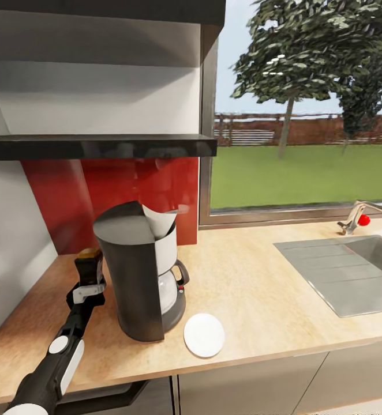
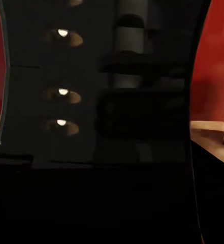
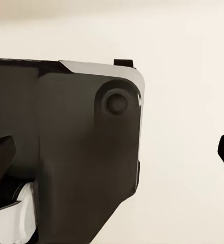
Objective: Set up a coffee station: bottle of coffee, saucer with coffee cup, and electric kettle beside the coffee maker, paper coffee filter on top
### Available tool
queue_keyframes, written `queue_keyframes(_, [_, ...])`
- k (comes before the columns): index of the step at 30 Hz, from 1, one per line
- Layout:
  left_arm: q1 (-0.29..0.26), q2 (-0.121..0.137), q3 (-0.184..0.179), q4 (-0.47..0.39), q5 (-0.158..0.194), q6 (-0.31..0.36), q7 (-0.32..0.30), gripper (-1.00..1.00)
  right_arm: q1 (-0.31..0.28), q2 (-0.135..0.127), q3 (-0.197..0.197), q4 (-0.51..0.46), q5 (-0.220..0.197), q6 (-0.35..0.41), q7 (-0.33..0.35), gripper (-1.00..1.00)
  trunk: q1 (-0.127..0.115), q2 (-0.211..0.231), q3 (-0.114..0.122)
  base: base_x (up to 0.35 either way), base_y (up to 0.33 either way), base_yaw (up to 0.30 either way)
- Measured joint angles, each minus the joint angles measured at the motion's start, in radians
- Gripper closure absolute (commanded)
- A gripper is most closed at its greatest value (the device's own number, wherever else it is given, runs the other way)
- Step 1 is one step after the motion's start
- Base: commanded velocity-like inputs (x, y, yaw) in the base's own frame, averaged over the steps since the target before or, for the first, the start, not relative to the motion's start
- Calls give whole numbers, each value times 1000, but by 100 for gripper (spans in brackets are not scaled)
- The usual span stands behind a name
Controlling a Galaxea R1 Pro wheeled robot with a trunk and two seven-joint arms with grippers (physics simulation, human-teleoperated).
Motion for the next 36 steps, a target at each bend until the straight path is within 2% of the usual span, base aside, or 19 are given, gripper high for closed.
queue_keyframes(8, [4,0,0,0,0,-20,0,100,0,0,-1,-1,0,0,0,-100,31,-56,-36,0,0,0])
queue_keyframes(18, [4,-1,-2,0,1,-22,0,100,0,1,2,1,2,1,0,-100,69,-127,-69,0,0,0])
queue_keyframes(21, [4,-1,-13,0,0,-22,0,100,0,1,2,1,2,1,0,-100,81,-148,-79,0,0,0])
queue_keyframes(31, [5,-1,-26,0,1,-22,0,100,0,0,2,1,3,1,0,-100,81,-148,-79,0,0,0])
queue_keyframes(36, [11,0,-27,1,-2,-21,0,100,0,0,2,2,3,0,0,-100,92,-169,-88,0,0,0])
